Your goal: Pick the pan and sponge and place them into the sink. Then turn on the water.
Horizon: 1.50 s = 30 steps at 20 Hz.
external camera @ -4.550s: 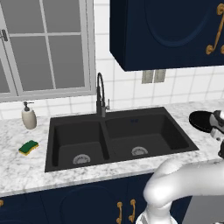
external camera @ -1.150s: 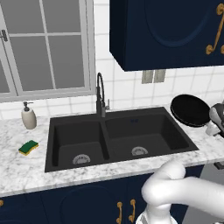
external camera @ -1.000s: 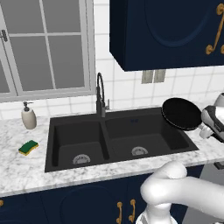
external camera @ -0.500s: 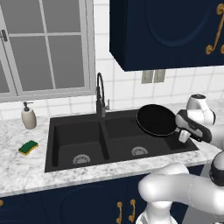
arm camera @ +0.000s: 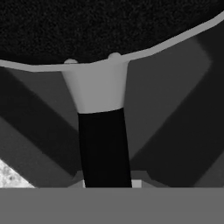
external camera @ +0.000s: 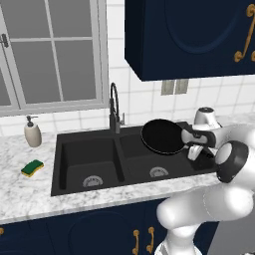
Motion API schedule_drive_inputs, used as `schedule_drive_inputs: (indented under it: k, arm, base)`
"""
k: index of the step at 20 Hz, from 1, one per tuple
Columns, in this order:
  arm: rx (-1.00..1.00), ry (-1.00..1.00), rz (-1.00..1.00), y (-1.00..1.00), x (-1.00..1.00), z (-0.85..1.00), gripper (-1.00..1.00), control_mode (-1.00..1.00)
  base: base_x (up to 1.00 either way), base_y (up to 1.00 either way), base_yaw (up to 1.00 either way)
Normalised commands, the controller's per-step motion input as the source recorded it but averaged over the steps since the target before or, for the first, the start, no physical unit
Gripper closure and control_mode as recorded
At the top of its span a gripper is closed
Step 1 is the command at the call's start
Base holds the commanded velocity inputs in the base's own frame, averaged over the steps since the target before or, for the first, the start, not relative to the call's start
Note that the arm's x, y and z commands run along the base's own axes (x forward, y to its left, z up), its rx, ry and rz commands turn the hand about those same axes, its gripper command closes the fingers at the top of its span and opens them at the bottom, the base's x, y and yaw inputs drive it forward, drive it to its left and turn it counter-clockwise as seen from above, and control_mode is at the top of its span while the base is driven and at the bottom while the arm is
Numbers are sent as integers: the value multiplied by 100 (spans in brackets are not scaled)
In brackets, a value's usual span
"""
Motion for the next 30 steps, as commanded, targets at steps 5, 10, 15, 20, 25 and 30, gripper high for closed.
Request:
schedule_drive_inputs:
  k: [5,10,15,20,25,30]
  arm:
    - [0,0,11,5,12,-36,100,-100]
    - [0,0,14,26,-3,-33,100,-100]
    - [0,0,11,38,-2,-24,100,-100]
    - [0,-3,9,32,0,-54,100,-100]
    - [0,-4,0,4,17,-25,100,-100]
    - [0,-1,-7,0,33,-7,100,-100]
  base:
    - [0,0,0]
    - [0,0,0]
    - [0,0,0]
    - [0,0,0]
    - [0,0,0]
    - [0,0,0]
